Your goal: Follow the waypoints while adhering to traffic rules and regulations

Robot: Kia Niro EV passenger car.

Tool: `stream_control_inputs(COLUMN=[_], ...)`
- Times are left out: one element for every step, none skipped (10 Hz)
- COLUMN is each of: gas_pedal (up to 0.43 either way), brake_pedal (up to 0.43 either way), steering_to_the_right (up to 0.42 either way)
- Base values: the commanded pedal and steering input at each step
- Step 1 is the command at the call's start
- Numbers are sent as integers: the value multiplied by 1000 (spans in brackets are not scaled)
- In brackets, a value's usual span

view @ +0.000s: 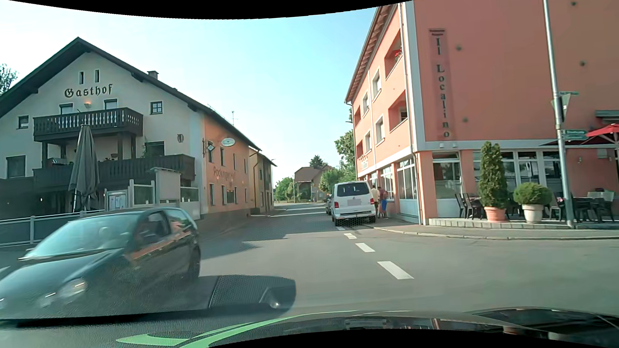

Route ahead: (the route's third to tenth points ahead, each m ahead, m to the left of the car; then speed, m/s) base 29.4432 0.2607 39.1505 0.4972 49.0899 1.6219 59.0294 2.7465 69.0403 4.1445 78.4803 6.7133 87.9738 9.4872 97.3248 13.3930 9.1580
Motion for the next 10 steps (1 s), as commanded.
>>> stream_control_inputs(gas_pedal=[118,118,118,118,130,130,130,130,130,130], brake_pedal=[0,0,0,0,0,0,0,0,0,0], steering_to_the_right=[-41,-41,-41,-40,-37,-33,-31,-31,-30,-25])
